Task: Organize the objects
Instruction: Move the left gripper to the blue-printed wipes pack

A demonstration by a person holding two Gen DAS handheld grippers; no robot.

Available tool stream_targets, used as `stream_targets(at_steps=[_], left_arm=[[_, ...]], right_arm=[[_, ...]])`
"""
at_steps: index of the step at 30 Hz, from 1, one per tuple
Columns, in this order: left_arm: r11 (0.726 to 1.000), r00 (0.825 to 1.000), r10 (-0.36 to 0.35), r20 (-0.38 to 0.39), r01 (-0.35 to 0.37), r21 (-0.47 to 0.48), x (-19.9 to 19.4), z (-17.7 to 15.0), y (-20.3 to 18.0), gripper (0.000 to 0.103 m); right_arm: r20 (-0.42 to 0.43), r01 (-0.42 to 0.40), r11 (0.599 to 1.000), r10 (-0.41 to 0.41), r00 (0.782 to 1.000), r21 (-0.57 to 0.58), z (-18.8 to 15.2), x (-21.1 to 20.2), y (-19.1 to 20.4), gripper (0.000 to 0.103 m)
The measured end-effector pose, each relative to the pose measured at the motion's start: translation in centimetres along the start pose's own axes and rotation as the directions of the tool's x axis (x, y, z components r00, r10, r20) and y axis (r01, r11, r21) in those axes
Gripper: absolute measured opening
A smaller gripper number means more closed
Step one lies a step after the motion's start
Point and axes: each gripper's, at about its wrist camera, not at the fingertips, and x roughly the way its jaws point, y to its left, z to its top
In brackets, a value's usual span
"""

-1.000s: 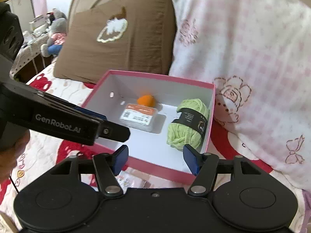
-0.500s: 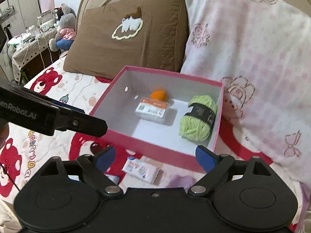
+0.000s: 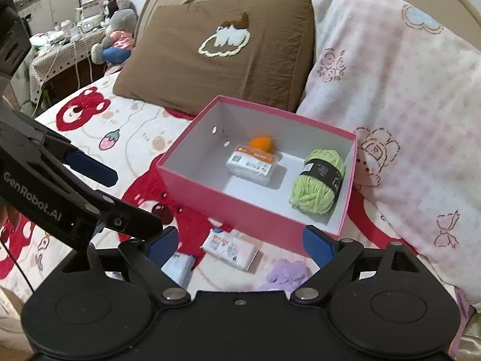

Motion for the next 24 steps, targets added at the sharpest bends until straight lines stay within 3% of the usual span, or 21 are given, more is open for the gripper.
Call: stream_targets(at_steps=[6,9,12,16,24], left_arm=[[1.000,0.999,0.021,-0.026,-0.021,-0.004,0.3,-1.6,0.9,0.097],[1.000,0.999,-0.012,-0.044,0.012,-0.007,0.6,-2.3,1.5,0.097],[0.998,0.998,-0.054,-0.013,0.053,-0.037,0.2,-2.7,2.1,0.097],[0.999,0.999,-0.037,0.040,0.038,-0.018,-0.4,-2.7,2.0,0.097],[0.999,0.999,-0.043,0.000,0.043,0.011,0.1,-3.7,2.0,0.097]], right_arm=[[-0.018,-0.048,0.999,0.047,0.999,-0.020,-1.2,-0.4,1.0,0.092],[-0.032,-0.087,0.996,0.087,0.996,-0.007,-1.7,-0.2,1.2,0.092],[-0.030,-0.135,0.991,0.135,0.990,-0.004,-2.4,0.1,1.4,0.092],[0.010,-0.186,0.981,0.186,0.982,-0.053,-3.3,0.2,2.5,0.092],[0.003,-0.225,0.970,0.226,0.974,-0.088,-4.2,0.8,4.1,0.092]])
